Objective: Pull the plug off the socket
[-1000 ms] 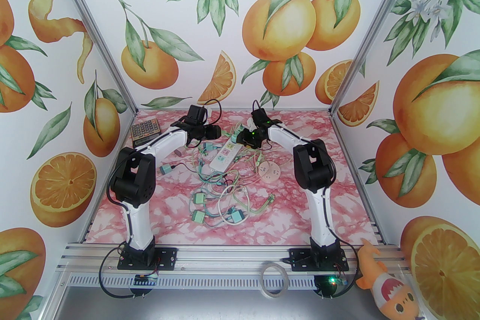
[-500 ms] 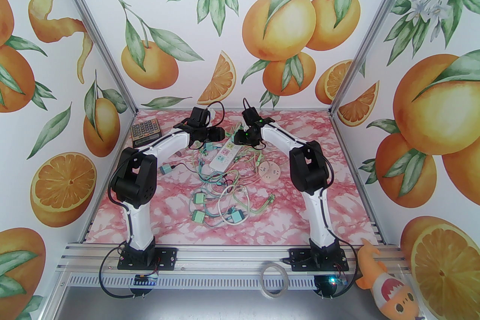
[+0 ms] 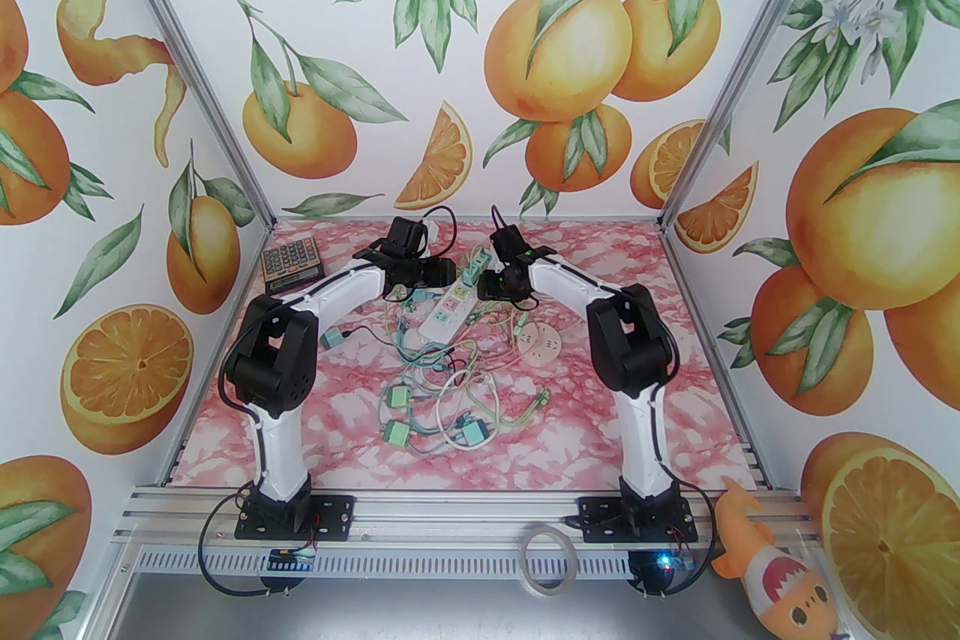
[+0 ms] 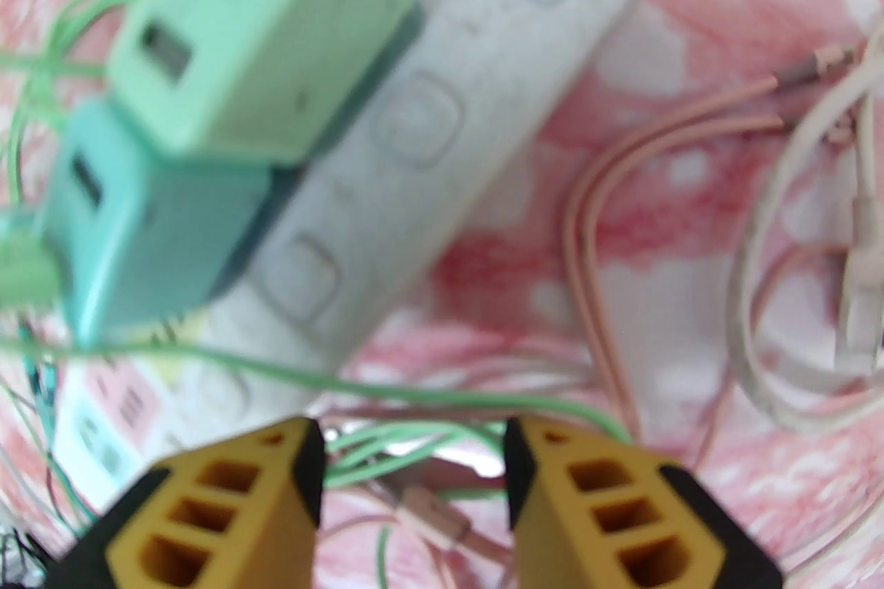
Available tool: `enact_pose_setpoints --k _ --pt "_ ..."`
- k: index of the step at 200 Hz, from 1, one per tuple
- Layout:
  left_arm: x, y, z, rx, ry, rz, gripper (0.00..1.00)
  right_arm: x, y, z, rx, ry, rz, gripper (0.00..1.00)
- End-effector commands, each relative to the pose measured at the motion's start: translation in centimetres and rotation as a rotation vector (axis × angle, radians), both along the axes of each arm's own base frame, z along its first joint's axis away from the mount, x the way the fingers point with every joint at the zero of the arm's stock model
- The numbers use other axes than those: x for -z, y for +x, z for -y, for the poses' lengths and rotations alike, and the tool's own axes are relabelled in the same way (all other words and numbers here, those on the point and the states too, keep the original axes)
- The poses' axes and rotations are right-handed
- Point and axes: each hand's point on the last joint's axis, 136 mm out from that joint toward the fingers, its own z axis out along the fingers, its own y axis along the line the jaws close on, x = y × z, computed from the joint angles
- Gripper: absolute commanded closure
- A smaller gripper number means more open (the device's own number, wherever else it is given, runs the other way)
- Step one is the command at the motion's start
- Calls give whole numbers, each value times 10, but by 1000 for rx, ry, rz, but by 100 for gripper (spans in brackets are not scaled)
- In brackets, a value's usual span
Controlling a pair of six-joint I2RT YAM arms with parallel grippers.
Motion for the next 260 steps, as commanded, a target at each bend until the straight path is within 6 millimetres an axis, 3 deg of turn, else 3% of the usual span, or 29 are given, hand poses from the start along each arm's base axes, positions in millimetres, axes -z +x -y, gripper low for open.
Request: enact_pose_setpoints --k 1,30,82,106,133,159,200,219,260 --pt "0 1 0 -8 -10 -2 50 -33 7 -23 -72 29 129 51" --pt "-1 0 -2 -8 -4 2 50 -32 14 -40 -95 15 135 52" --pt "-3 -5 -3 -3 -4 0 50 -20 34 -33 -56 -76 135 55" --pt "-3 -6 -3 -2 -7 -3 50 -13 34 -31 -59 -93 122 62" --pt "-3 -5 -3 -2 -8 -1 50 -20 29 -36 -78 -55 137 70" --pt "-3 -4 -1 -1 -13 -2 50 -26 26 -35 -83 -47 144 71" --pt "-4 -2 0 1 -12 0 50 -51 26 -34 -77 -7 182 71" --pt "-6 -2 -1 1 -9 3 50 -68 26 -32 -65 51 191 66" --pt "-8 -4 -2 1 -10 8 50 -116 39 -19 32 367 196 62"
